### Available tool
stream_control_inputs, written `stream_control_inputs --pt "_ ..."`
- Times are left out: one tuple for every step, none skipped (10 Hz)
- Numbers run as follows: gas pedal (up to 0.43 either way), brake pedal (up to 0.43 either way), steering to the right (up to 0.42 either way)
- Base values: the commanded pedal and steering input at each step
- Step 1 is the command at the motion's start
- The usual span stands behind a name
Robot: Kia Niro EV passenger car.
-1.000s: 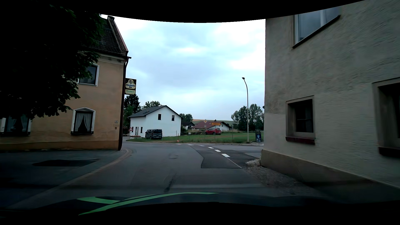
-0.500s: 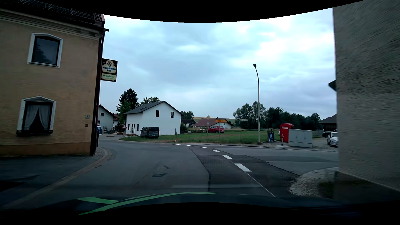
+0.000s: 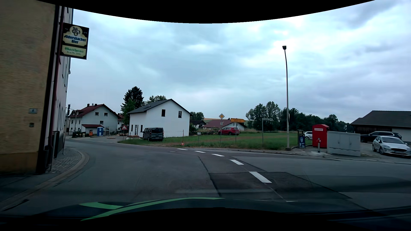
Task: Follow the waypoints while adhering to traffic rules and regulations
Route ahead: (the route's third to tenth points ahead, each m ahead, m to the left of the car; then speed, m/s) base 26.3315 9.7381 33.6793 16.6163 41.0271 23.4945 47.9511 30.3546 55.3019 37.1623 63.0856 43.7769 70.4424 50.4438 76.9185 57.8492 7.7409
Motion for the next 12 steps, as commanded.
stream_control_inputs --pt "0.039 0.0 -0.074" --pt "0.039 0.0 -0.087" --pt "0.039 0.0 -0.097" --pt "0.039 0.0 -0.109" --pt "0.039 0.0 -0.125" --pt "0.039 0.0 -0.136" --pt "0.039 0.0 -0.147" --pt "0.039 0.0 -0.159" --pt "0.047 0.0 -0.169" --pt "0.047 0.0 -0.176" --pt "0.047 0.0 -0.177" --pt "0.047 0.0 -0.175"
